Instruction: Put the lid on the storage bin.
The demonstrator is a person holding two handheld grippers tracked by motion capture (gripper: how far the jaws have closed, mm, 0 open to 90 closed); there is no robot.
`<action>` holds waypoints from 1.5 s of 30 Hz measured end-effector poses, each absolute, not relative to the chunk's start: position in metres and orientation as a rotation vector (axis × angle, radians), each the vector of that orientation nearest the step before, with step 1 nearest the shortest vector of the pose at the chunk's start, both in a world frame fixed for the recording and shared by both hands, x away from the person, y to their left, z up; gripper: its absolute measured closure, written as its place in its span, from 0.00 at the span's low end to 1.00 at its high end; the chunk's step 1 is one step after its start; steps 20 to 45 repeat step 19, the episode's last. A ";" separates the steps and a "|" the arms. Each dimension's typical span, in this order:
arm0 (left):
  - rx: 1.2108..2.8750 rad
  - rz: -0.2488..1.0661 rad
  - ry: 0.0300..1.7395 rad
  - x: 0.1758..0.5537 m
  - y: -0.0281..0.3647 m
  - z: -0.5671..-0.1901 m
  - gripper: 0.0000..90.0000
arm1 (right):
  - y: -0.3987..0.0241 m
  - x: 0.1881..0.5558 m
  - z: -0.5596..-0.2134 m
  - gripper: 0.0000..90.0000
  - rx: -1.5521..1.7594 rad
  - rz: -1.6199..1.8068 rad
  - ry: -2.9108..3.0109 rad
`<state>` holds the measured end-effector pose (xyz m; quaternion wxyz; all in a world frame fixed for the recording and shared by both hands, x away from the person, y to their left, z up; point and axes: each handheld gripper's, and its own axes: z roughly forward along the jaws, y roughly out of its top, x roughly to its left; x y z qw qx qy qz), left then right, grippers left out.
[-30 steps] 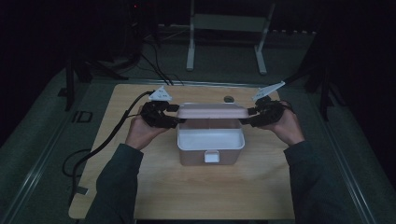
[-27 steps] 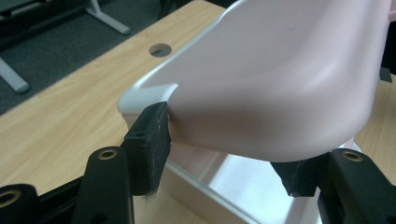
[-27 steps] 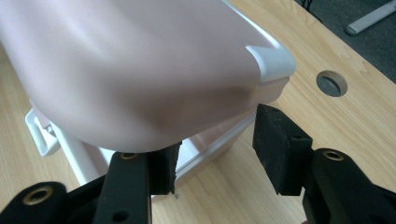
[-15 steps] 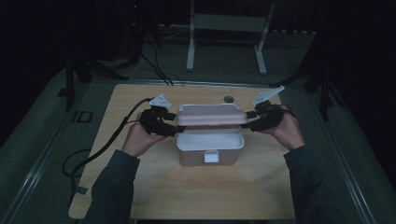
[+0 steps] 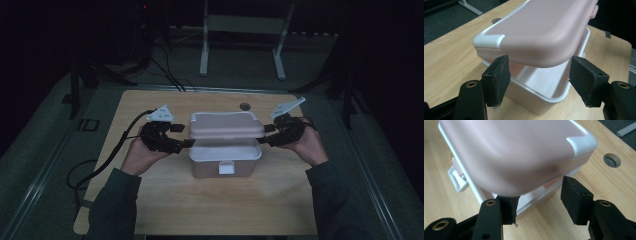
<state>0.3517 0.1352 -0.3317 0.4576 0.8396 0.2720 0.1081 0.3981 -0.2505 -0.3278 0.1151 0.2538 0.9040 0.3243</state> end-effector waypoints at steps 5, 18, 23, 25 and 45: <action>2.041 0.297 0.702 0.344 0.145 -0.333 0.37 | -0.256 0.385 -0.335 0.53 0.705 0.869 2.710; 2.003 0.337 0.763 0.338 0.162 -0.345 0.37 | -0.297 0.367 -0.352 0.48 0.829 0.840 2.681; 2.003 0.337 0.763 0.338 0.162 -0.345 0.37 | -0.295 0.367 -0.353 0.48 0.822 0.831 2.686; 2.003 0.337 0.763 0.338 0.162 -0.345 0.37 | -0.295 0.367 -0.353 0.48 0.822 0.831 2.686; 2.003 0.337 0.763 0.338 0.162 -0.345 0.37 | -0.295 0.367 -0.353 0.48 0.822 0.831 2.686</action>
